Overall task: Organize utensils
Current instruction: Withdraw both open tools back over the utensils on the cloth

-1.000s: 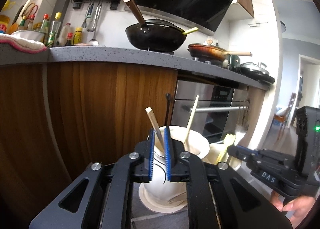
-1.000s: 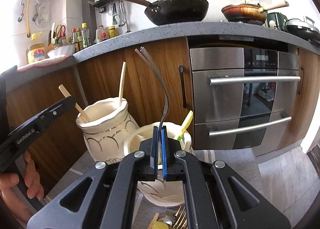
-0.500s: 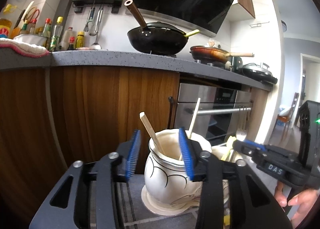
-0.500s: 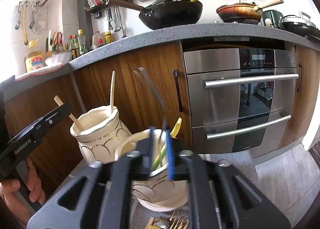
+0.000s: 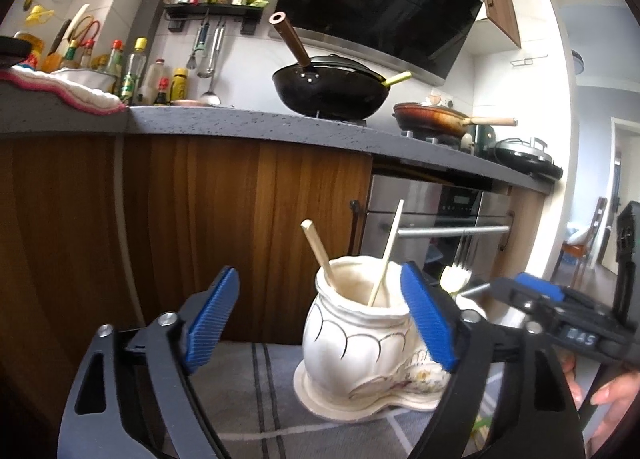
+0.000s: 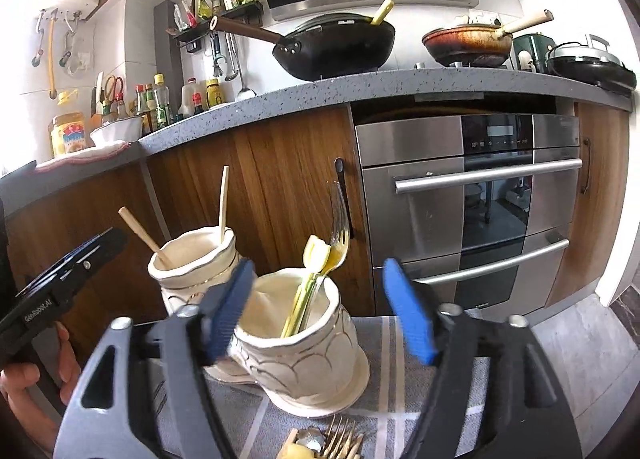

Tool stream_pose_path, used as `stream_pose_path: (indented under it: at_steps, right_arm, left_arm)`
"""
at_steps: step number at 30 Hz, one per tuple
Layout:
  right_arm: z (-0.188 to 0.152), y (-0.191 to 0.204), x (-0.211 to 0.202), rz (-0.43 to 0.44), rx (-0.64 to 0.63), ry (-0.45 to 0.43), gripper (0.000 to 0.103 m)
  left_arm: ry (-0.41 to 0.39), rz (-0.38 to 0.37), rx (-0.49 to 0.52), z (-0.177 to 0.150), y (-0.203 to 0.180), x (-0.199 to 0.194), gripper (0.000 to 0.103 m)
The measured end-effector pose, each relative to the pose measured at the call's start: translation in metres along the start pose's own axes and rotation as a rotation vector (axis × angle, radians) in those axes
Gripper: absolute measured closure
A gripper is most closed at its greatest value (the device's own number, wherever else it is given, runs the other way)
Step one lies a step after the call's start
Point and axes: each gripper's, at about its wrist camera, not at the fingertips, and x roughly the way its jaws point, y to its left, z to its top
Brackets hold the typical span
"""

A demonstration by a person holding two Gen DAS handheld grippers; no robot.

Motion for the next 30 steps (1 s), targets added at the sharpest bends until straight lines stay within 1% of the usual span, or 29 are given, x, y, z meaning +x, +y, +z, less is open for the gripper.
stream_pose_path:
  at_steps: [1, 6, 11, 15, 19, 30]
  right_arm:
    - [-0.002, -0.001, -0.004, -0.003, 0.000, -0.001, 0.019]
    - [-0.010, -0.005, -0.024, -0.012, 0.009, -0.012, 0.007]
    - [-0.020, -0.012, -0.041, -0.039, 0.008, -0.010, 0.006]
    - [-0.030, -0.022, -0.053, -0.069, 0.015, 0.009, 0.006]
    - [-0.040, -0.032, -0.061, -0.094, 0.009, 0.032, 0.006]
    - [-0.065, -0.051, -0.072, -0.114, -0.012, 0.116, 0.006]
  left_arm:
    - [-0.001, 0.004, -0.002, -0.001, 0.001, -0.002, 0.011]
    - [0.008, 0.034, 0.003, -0.013, 0.001, -0.015, 0.008]
    - [0.051, 0.035, -0.001, -0.028, 0.000, -0.026, 0.007]
    - [0.092, 0.023, 0.009, -0.041, -0.008, -0.033, 0.007]
    - [0.160, -0.003, 0.021, -0.055, -0.018, -0.035, 0.006]
    - [0.371, -0.072, 0.070, -0.094, -0.057, -0.029, 0.006]
